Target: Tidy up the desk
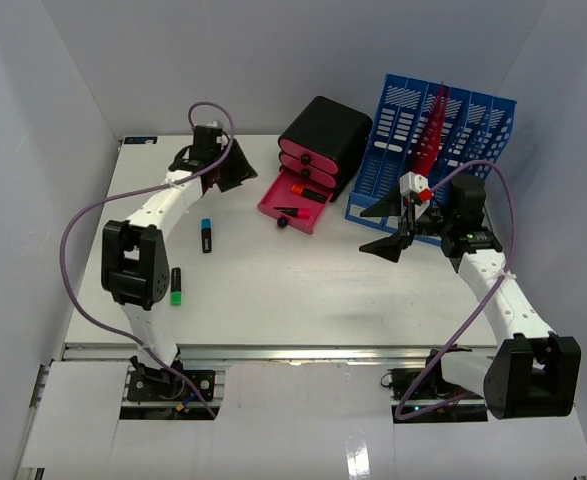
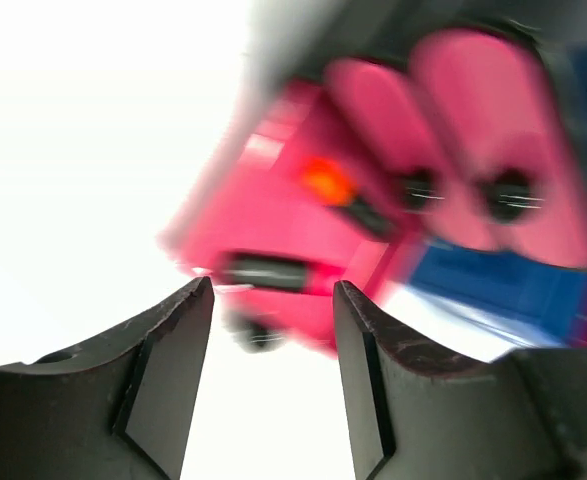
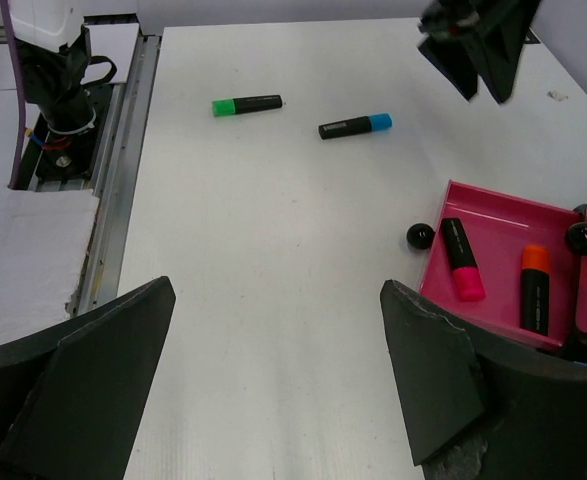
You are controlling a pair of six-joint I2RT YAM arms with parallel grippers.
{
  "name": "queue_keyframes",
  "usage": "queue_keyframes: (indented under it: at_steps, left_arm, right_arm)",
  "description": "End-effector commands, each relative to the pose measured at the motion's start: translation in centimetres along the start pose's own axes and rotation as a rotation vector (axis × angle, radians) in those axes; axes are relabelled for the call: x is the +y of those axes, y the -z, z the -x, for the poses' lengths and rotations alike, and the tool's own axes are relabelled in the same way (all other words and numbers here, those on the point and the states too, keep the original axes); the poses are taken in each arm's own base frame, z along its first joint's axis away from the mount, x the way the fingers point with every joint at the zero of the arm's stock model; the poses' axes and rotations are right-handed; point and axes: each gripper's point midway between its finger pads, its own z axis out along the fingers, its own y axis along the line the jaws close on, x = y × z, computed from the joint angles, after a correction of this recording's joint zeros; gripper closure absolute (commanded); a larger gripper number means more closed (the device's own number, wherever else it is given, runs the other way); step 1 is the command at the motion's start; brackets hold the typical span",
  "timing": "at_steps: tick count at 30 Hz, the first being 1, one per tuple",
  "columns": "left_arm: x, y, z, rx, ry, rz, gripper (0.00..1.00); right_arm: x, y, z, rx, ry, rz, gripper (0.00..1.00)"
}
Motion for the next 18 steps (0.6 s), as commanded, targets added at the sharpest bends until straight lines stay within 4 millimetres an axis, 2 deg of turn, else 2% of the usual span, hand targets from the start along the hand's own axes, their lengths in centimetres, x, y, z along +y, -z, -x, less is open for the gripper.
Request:
queue_keyframes:
  at_steps: [1,3,8,14,18]
  left_arm:
    - [12.4,3.7,-2.5,0.124,-0.173,0.434,0.34]
    - [14.3,4.2,-3.0,0.149,-0.206,0.511,0.31]
    - [16.2,3.9,-4.3,0.210,-0.264,0.558,0.30]
    - [16.5,1.9,-7.0,0.341,-0.326,0.473,0.30]
    - [17.6,1.1,-8.4,0.395,-0.335,0.481,0.32]
  right_arm:
    - [-0.9,0.2,0.6,0.016,-0.008,-0.020,0.10]
    - [-1.0,0.2,0.5,0.019,-0.010,-0.024,0.10]
    - [-1.2,0.2,0.3,0.022,-0.014,-0.030,0.10]
    - [-1.3,0.1,-0.1,0.026,-0.027,-0.031,0.10]
    - [-1.4,0.1,-0.2,0.027,-0.032,-0.031,0.10]
